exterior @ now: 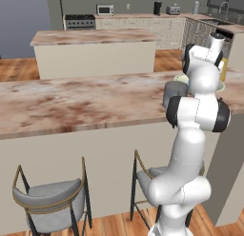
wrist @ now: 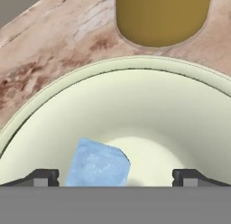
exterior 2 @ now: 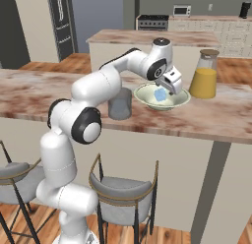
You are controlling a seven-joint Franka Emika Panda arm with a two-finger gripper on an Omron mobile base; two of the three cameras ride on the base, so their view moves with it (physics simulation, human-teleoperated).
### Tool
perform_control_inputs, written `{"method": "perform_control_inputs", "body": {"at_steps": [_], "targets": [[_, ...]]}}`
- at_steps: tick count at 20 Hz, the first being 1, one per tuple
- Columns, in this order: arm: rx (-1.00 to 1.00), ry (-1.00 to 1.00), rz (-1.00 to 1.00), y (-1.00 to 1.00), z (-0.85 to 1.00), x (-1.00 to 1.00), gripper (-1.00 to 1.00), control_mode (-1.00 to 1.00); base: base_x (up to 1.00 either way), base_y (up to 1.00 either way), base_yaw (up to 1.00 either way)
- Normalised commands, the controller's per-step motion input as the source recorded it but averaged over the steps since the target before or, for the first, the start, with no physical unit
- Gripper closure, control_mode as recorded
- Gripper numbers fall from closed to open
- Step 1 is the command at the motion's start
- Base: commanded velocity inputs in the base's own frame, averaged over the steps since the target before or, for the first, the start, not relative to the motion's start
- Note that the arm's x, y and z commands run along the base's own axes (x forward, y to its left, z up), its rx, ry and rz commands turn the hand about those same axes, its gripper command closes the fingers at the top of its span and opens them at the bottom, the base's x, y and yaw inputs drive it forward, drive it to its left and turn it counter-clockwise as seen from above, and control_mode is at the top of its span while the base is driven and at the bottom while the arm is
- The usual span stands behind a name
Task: There are two ice cubes in the ice bowl. Place both ice cubes in the glass cup.
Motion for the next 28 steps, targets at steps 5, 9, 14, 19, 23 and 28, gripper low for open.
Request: {"method": "perform_control_inputs", "body": {"at_steps": [5, 9, 14, 19, 23, 28], "targets": [[0.0, 0.0, 0.0, 0.0, -0.08, 0.0, -1.0, -1.0, 0.0, 0.0, 0.0], [0.0, 0.0, 0.0, 0.12, -0.27, 0.0, -1.0, -1.0, 0.0, 0.0, 0.0], [0.0, 0.0, 0.0, 0.21, -0.17, 0.0, -1.0, -1.0, 0.0, 0.0, 0.0], [0.0, 0.0, 0.0, 0.03, -0.06, 0.05, -1.0, -1.0, 0.0, 0.0, 0.0], [0.0, 0.0, 0.0, 0.0, -0.16, 0.06, -1.0, -1.0, 0.0, 0.0, 0.0], [0.0, 0.0, 0.0, 0.0, -0.19, 0.06, -1.0, -1.0, 0.0, 0.0, 0.0]]}}
